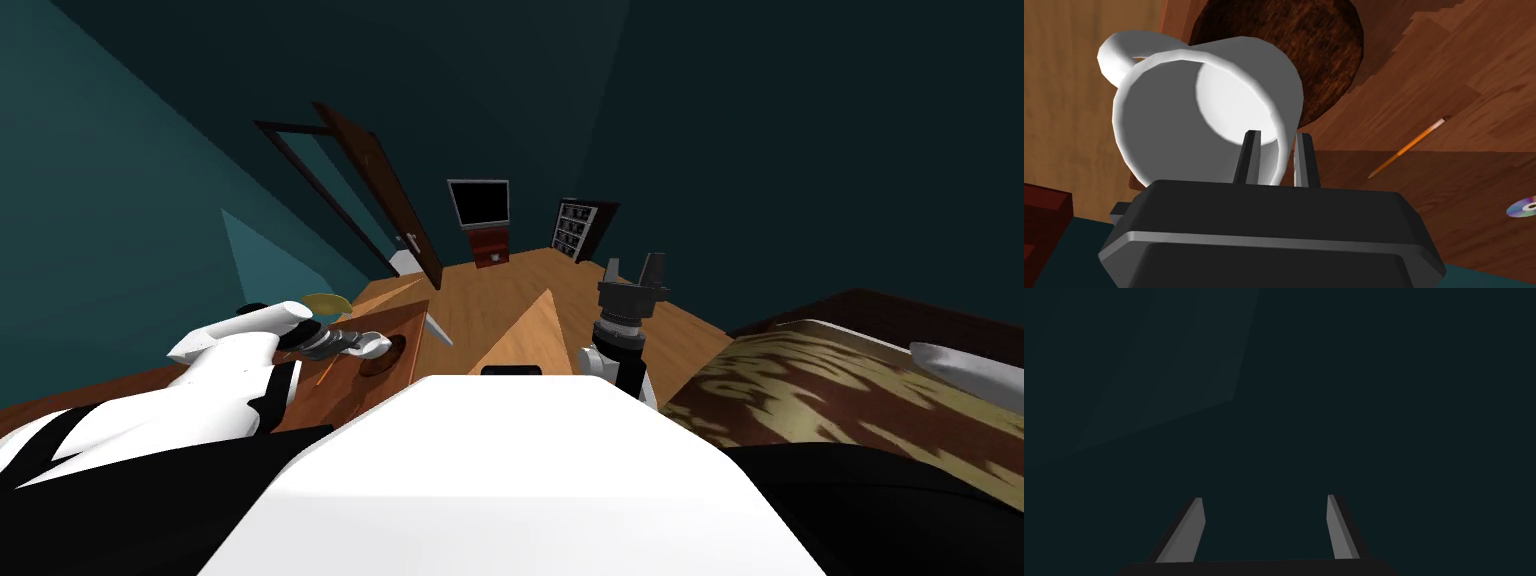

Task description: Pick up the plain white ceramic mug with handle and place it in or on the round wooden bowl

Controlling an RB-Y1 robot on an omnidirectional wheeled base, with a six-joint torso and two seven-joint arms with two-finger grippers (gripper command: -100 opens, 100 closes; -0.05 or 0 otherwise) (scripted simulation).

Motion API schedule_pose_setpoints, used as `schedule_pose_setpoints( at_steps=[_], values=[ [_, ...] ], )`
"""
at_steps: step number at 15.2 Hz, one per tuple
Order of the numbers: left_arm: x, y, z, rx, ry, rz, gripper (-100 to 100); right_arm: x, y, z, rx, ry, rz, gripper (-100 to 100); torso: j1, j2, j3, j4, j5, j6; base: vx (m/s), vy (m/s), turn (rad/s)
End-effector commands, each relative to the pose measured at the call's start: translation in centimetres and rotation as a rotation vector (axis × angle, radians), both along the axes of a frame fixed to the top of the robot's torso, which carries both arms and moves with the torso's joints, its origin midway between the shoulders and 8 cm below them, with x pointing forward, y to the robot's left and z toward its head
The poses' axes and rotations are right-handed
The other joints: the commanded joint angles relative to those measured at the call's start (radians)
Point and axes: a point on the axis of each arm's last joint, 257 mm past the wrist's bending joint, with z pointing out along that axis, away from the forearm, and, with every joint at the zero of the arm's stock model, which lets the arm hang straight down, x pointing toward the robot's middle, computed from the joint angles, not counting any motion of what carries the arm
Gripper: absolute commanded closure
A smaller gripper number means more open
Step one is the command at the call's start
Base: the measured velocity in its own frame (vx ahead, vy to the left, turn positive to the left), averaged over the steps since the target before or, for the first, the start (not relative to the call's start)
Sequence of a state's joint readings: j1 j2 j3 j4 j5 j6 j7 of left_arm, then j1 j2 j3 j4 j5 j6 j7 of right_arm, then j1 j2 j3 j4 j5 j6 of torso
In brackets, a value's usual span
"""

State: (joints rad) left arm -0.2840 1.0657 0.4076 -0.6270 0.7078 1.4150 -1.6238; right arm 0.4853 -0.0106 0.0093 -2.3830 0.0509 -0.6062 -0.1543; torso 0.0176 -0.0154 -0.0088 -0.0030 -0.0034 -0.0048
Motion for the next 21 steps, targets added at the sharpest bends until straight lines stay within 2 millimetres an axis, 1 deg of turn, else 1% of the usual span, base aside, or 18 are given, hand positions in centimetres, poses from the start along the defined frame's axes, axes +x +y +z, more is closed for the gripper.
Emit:
schedule_pose_setpoints(
  at_steps=[1,3,4,5,9,10,12,13,16,17,21],
  values=[
    [-0.5,-0.5,-0.3,-0.037,-0.003,-0.011,100,0.0,0.0,0.0,0.0,0.0,0.0,0,0.0,0.0,0.0,0.0,0.0,0.0,0.19,0.142,0.251],
    [-0.8,-0.9,-0.4,-0.065,-0.007,-0.019,100,0.0,0.0,0.0,0.0,0.0,0.0,0,0.001,0.001,0.001,0.0,0.0,0.0,0.171,0.12,0.217],
    [-0.6,-0.6,-0.3,-0.045,-0.004,-0.013,100,0.0,0.0,0.0,0.0,0.0,0.0,0,0.0,0.002,0.001,0.001,0.001,-0.001,0.104,0.061,0.1],
    [-0.7,-0.7,-0.3,-0.048,-0.003,-0.016,-100,0.0,0.0,0.0,0.0,0.0,0.0,0,-0.002,0.005,0.003,0.001,0.001,0.001,0.038,0.023,0.006],
    [-0.7,-0.6,-0.3,-0.047,-0.003,-0.017,-100,0.0,0.0,0.0,0.0,0.0,0.0,0,-0.008,0.014,0.008,0.003,-0.001,0.001,0.009,0.006,-0.001],
    [-0.4,-0.2,1.5,-0.046,-0.003,-0.029,-100,0.0,0.0,0.0,0.0,0.0,0.0,0,-0.008,0.014,0.008,0.004,-0.001,0.001,0.022,-0.031,0.058],
    [-0.3,0.0,2.6,-0.045,-0.003,-0.038,-100,0.0,0.0,0.0,0.0,0.0,0.0,0,-0.012,0.014,0.008,0.004,-0.002,0.001,0.04,-0.058,0.092],
    [-0.2,0.2,3.8,-0.044,-0.003,-0.046,-100,0.0,0.0,0.0,0.0,0.0,0.0,0,-0.013,0.013,0.008,0.004,-0.002,0.001,0.044,-0.069,0.089],
    [-0.1,0.5,5.6,-0.043,-0.003,-0.058,-100,0.0,0.0,0.0,0.0,0.0,0.0,0,-0.014,0.012,0.007,0.003,-0.003,0.001,0.054,-0.058,0.067],
    [-0.1,0.5,4.9,-0.041,-0.004,-0.052,-100,0.0,0.0,0.0,0.0,0.0,0.0,0,-0.014,0.012,0.007,0.003,-0.003,0.001,0.026,-0.027,0.026],
    [-0.1,0.4,5.0,-0.043,-0.003,-0.054,-100,0.0,0.0,0.0,0.0,0.0,0.0,0,-0.01,0.015,0.009,0.004,-0.001,0.001,0.004,-0.004,0.001]
  ],
)
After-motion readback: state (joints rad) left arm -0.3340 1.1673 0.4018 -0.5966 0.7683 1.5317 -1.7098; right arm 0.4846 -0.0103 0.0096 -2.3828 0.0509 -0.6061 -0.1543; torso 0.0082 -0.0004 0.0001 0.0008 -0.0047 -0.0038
